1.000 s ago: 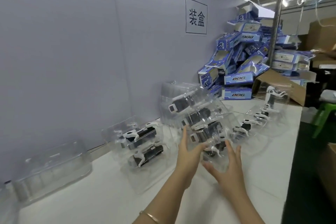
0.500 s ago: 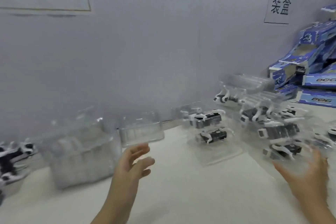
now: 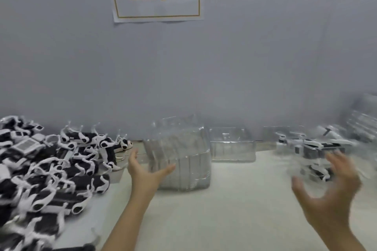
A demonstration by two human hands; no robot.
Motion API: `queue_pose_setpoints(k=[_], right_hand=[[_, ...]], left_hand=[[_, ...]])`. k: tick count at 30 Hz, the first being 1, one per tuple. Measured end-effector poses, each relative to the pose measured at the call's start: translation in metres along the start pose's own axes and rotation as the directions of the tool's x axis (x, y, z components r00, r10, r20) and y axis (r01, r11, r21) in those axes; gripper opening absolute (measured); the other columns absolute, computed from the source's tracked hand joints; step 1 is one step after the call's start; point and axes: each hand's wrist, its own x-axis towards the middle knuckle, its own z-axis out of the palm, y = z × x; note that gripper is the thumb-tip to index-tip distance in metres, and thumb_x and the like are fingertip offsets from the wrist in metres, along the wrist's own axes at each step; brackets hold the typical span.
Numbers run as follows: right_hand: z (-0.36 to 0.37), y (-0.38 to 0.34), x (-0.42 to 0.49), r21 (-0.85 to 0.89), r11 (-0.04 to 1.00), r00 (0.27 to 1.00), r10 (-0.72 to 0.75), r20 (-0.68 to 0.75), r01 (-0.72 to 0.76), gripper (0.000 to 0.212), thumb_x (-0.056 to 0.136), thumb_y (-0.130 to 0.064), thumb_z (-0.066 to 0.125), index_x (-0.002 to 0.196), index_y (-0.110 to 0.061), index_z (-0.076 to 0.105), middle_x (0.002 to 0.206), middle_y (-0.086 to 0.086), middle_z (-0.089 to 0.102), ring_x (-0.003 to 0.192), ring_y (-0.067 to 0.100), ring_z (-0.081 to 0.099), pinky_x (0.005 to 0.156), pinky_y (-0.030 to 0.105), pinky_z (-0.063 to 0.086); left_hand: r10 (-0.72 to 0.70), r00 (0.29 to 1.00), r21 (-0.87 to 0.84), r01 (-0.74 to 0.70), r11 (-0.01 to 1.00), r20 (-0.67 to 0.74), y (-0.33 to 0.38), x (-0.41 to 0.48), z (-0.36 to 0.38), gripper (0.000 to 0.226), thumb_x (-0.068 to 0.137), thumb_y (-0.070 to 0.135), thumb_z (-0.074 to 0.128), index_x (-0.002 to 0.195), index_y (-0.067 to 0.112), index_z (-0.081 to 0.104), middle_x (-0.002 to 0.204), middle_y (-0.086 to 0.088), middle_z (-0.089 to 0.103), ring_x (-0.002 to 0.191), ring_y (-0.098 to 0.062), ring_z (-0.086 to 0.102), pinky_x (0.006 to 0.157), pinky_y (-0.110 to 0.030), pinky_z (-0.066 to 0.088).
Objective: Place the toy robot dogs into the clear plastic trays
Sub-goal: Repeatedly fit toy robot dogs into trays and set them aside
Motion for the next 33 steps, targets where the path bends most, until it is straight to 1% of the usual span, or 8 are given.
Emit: queue_pose_setpoints(k=[3, 7, 11, 15, 20, 23, 27, 33], right_hand=[[0.033, -0.035, 0.021, 0.204, 0.973, 0.975, 0.061, 0.216, -0.106, 0.063, 0.076, -0.037, 0.071, 0.134, -0.027, 0.047, 0.141, 0.000, 0.035, 0.134, 0.029, 0.036, 0.110, 0.051, 0.033], [0.099, -0.057, 0.032, 0.299, 0.806, 0.736, 0.231, 0.636, -0.511, 0.098, 0.071, -0.040, 0.084, 0.132, -0.075, 0.016, 0.157, -0.019, 0.006, 0.146, 0.016, 0.021, 0.113, 0.053, 0.031], [0.139, -0.064, 0.041, 0.300, 0.804, 0.660, 0.147, 0.737, -0.514, 0.109, 0.069, -0.048, 0.083, 0.132, -0.077, 0.000, 0.158, -0.028, -0.005, 0.143, -0.003, -0.004, 0.112, 0.037, 0.020], [0.151, -0.068, 0.043, 0.387, 0.780, 0.758, 0.164, 0.632, -0.492, 0.092, 0.076, -0.032, 0.082, 0.133, -0.068, 0.020, 0.124, -0.062, 0.017, 0.140, -0.003, 0.023, 0.108, 0.024, 0.027], [0.125, -0.087, 0.048, 0.530, 0.673, 0.828, 0.234, 0.510, -0.517, 0.086, 0.060, -0.046, 0.086, 0.125, -0.066, 0.034, 0.138, -0.012, 0.045, 0.121, 0.010, 0.055, 0.097, 0.031, 0.047], [0.110, -0.098, 0.045, 0.606, 0.552, 0.815, 0.305, 0.493, -0.573, 0.083, 0.054, -0.044, 0.086, 0.119, -0.063, 0.039, 0.137, 0.002, 0.045, 0.100, 0.016, 0.068, 0.081, 0.023, 0.056], [0.090, -0.107, 0.036, 0.611, 0.474, 0.773, 0.363, 0.521, -0.634, 0.079, 0.055, -0.037, 0.087, 0.115, -0.059, 0.042, 0.135, 0.007, 0.049, 0.094, 0.014, 0.071, 0.075, 0.021, 0.056], [0.043, -0.109, 0.019, 0.361, 0.649, 0.695, 0.378, 0.611, -0.670, 0.051, 0.049, -0.073, 0.061, 0.094, -0.052, 0.055, 0.107, -0.014, 0.053, 0.096, 0.008, 0.058, 0.075, 0.017, 0.044]], left_hand=[[-0.033, 0.993, -0.031, 0.037, 0.999, 0.109, -0.007, 0.008, 0.010, 0.129, 0.053, 0.016, 0.095, 0.154, 0.023, 0.015, 0.158, 0.000, 0.021, 0.137, -0.012, 0.032, 0.113, -0.033, 0.030], [0.084, 0.984, -0.166, -0.057, 0.985, 0.157, -0.008, 0.022, 0.015, 0.117, 0.053, 0.009, 0.094, 0.149, 0.022, 0.029, 0.142, 0.009, 0.049, 0.116, 0.011, 0.054, 0.084, -0.005, 0.046], [0.126, 0.979, -0.165, -0.100, 0.981, 0.161, -0.002, 0.032, 0.010, 0.107, 0.043, 0.034, 0.095, 0.137, 0.030, 0.043, 0.121, 0.018, 0.064, 0.105, 0.007, 0.062, 0.087, -0.014, 0.052], [0.199, 0.968, -0.165, -0.173, 0.971, 0.154, 0.019, 0.035, 0.006, 0.113, 0.043, 0.041, 0.093, 0.141, 0.036, 0.038, 0.117, 0.042, 0.051, 0.106, 0.027, 0.048, 0.078, 0.003, 0.041], [0.346, 0.938, -0.309, -0.324, 0.894, 0.017, 0.053, 0.018, 0.002, 0.116, 0.043, 0.037, 0.094, 0.137, 0.058, 0.030, 0.136, 0.043, 0.035, 0.130, 0.014, 0.038, 0.099, -0.006, 0.039], [0.226, 0.974, -0.579, -0.166, 0.798, 0.033, 0.072, 0.000, 0.005, 0.109, 0.039, 0.041, 0.095, 0.136, 0.026, 0.047, 0.139, 0.015, 0.050, 0.125, -0.009, 0.054, 0.102, -0.029, 0.048], [0.183, 0.967, -0.712, -0.001, 0.702, 0.179, 0.087, -0.028, 0.004, 0.040, 0.062, 0.030, 0.079, 0.096, 0.010, 0.070, 0.090, -0.002, 0.075, 0.082, -0.017, 0.071, 0.074, -0.025, 0.058], [0.276, 0.944, -0.577, -0.127, 0.807, 0.180, 0.103, -0.070, -0.016, 0.020, 0.065, 0.027, 0.082, 0.085, 0.025, 0.080, 0.085, -0.006, 0.077, 0.076, -0.017, 0.074, 0.064, -0.022, 0.057]])
